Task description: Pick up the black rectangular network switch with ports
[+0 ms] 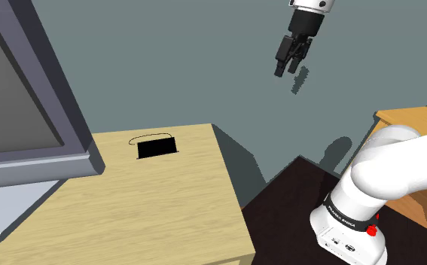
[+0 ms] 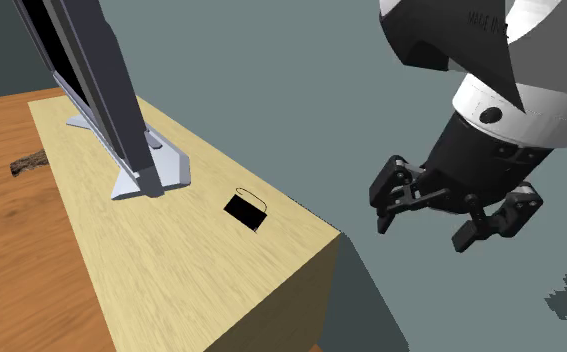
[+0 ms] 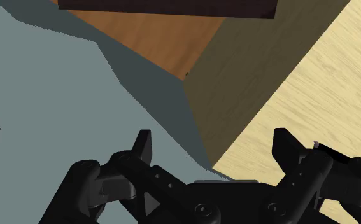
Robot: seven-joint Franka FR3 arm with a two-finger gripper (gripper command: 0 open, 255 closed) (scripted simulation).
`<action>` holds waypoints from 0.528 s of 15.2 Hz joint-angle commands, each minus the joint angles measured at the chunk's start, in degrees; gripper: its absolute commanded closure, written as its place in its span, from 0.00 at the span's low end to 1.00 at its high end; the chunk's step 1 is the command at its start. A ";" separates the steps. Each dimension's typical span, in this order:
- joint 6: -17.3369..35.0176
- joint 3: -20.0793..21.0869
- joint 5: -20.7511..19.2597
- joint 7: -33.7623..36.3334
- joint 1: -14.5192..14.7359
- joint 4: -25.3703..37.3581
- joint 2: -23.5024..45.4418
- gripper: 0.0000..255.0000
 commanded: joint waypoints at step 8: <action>11.49 6.73 -2.14 -3.07 4.66 0.72 9.19 0.00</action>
